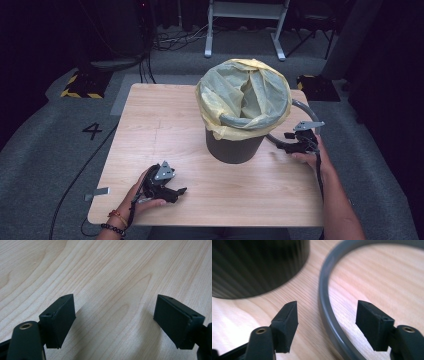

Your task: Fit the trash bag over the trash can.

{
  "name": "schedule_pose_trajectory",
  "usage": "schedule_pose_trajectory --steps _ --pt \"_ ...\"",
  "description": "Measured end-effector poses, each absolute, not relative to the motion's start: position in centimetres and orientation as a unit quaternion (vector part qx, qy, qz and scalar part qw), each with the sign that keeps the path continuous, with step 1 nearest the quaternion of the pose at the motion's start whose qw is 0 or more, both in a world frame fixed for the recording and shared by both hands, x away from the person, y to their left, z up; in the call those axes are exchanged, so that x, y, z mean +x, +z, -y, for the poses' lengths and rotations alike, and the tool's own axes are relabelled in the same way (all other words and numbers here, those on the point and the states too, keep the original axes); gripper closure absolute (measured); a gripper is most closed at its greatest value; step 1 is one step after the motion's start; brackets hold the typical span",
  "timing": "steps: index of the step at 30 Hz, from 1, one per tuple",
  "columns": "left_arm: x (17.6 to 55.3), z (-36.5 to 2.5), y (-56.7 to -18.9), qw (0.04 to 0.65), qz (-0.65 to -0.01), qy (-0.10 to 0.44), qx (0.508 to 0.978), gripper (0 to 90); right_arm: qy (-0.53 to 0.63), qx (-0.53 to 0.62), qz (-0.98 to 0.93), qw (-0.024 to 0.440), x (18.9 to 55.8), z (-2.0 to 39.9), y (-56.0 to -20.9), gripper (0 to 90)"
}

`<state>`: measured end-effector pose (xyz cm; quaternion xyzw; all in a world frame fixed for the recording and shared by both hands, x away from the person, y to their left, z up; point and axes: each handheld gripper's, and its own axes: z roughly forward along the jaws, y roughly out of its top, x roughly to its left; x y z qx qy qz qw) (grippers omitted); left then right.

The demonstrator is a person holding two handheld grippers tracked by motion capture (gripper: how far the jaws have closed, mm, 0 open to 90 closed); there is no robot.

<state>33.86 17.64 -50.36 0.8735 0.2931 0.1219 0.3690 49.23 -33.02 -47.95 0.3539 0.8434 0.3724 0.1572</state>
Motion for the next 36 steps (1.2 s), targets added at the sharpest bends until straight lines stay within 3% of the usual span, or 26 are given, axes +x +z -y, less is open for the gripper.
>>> schedule_pose_trajectory --steps 13,19,27,36 --pt "33.8 -17.6 -50.4 0.369 -0.293 0.122 0.874 17.5 0.369 0.376 -0.835 0.162 50.3 33.4 -49.8 39.4" --pt "33.8 -17.6 -50.4 0.369 -0.293 0.122 0.873 17.5 0.381 0.357 -0.837 0.162 49.7 33.3 -49.9 64.9" --pt "33.9 -17.6 -50.4 0.369 -0.293 0.122 0.873 17.5 0.384 0.334 -0.848 0.145 49.0 32.9 -49.7 78.3" --pt "33.9 -17.7 -50.4 0.369 -0.293 0.121 0.874 17.5 0.383 0.345 -0.844 0.147 48.7 32.4 -49.7 78.8"
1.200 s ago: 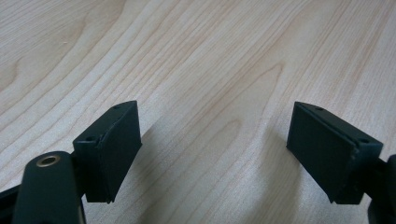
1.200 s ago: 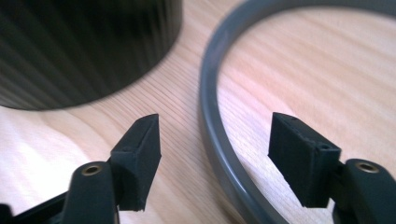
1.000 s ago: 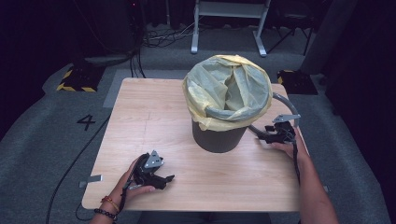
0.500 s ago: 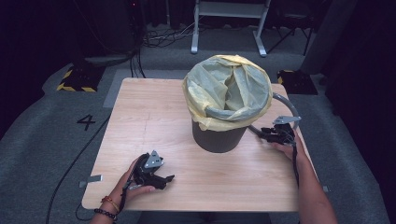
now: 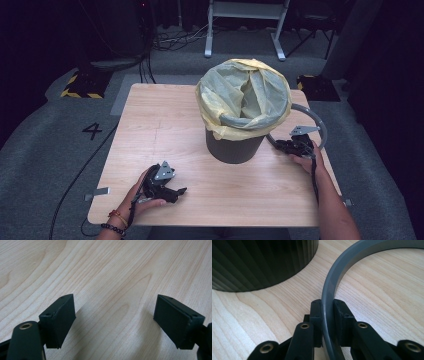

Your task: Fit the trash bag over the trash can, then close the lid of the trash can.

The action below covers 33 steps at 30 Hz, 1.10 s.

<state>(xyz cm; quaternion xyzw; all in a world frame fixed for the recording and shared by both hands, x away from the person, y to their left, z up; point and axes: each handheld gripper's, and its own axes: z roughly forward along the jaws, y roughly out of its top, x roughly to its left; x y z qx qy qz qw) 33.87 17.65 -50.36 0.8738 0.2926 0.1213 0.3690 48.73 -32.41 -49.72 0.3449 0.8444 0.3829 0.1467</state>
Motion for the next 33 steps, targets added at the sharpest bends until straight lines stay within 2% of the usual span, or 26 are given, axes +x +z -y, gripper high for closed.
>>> schedule_pose_trajectory --steps 18,33 --pt "33.9 -17.7 -50.3 0.368 -0.291 0.12 0.875 17.3 0.39 0.365 -0.828 0.174 48.4 32.4 -49.6 79.3" --pt "34.0 -17.6 -50.4 0.368 -0.291 0.12 0.875 16.9 0.444 0.365 -0.792 0.205 46.8 34.0 -45.1 79.8"
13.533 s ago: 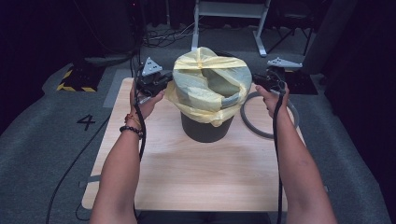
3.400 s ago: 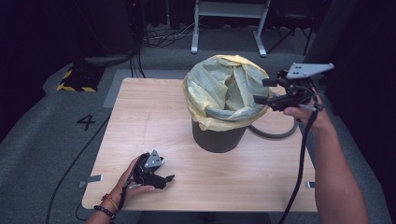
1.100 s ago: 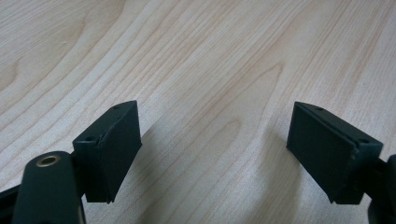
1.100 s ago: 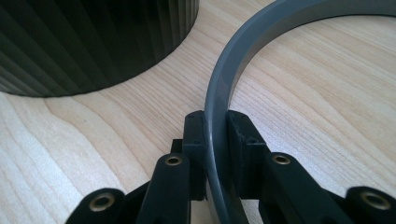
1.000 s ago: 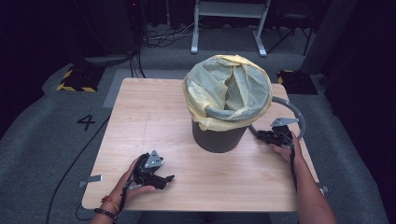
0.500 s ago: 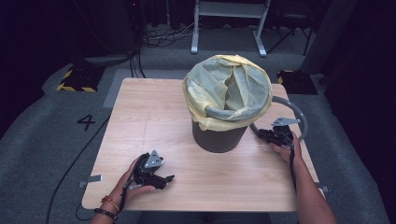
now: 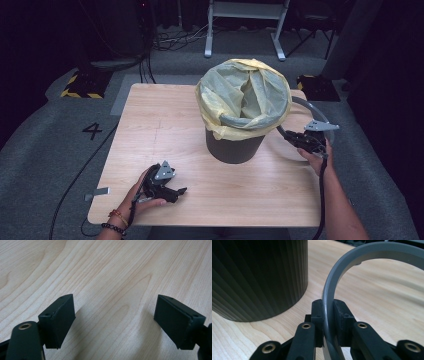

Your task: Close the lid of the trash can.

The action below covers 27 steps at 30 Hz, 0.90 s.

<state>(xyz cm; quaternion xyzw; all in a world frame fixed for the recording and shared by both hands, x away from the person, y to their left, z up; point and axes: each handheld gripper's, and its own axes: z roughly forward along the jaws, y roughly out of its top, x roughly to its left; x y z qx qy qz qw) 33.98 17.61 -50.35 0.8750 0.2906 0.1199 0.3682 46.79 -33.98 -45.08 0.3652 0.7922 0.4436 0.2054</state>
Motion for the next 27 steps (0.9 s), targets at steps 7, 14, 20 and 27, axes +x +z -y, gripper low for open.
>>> schedule_pose_trajectory --steps 7,14,20,27 --pt "34.0 -17.6 -50.4 0.368 -0.291 0.12 0.875 16.9 0.462 0.361 -0.78 0.219 46.3 34.6 -43.0 79.8" --pt "34.0 -17.6 -50.4 0.368 -0.291 0.12 0.875 16.9 0.486 0.356 -0.763 0.235 45.4 35.4 -40.3 79.8" --pt "34.0 -17.6 -50.4 0.368 -0.291 0.12 0.875 16.9 0.512 0.35 -0.747 0.241 44.6 36.1 -38.1 79.8" --pt "34.0 -17.6 -50.4 0.368 -0.291 0.12 0.875 16.9 0.532 0.329 -0.739 0.249 43.7 36.0 -34.9 79.9"
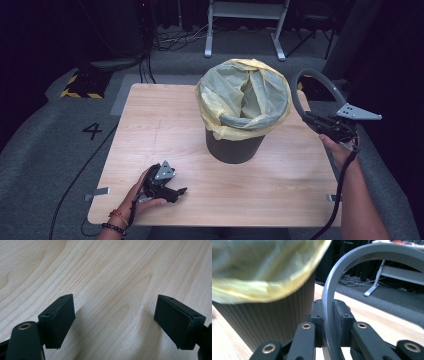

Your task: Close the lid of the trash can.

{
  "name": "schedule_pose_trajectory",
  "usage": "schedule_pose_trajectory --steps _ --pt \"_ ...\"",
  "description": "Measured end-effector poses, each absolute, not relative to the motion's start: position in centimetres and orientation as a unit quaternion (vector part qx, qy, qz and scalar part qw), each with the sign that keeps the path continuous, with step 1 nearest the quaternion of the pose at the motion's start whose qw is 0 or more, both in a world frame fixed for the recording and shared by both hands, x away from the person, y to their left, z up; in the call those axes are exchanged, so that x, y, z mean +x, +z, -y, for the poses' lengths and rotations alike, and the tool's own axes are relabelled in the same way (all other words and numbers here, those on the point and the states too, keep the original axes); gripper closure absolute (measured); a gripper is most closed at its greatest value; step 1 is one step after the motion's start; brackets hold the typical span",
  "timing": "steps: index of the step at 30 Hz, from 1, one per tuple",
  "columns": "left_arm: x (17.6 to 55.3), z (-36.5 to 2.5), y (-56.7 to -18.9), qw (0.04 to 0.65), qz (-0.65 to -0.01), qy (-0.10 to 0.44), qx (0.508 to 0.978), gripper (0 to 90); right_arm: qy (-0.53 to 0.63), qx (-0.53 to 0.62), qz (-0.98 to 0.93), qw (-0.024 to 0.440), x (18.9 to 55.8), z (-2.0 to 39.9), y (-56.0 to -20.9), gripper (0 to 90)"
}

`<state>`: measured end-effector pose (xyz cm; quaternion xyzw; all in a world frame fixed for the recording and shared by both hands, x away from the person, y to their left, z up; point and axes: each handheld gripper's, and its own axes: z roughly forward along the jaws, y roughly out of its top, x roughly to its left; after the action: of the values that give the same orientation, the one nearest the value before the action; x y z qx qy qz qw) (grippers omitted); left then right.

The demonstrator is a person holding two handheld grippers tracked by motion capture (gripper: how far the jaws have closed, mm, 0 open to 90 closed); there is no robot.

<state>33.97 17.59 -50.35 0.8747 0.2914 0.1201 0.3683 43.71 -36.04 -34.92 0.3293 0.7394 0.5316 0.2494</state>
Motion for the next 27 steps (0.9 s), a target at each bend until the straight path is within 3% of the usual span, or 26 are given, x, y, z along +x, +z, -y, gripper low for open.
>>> schedule_pose_trajectory --steps 16,27 --pt "34.0 -17.5 -50.4 0.369 -0.29 0.12 0.875 16.8 0.545 0.266 -0.752 0.26 42.4 33.6 -28.9 79.8" --pt "34.1 -17.5 -50.4 0.369 -0.29 0.12 0.875 16.8 0.544 0.217 -0.77 0.255 41.4 30.4 -26.6 79.8"
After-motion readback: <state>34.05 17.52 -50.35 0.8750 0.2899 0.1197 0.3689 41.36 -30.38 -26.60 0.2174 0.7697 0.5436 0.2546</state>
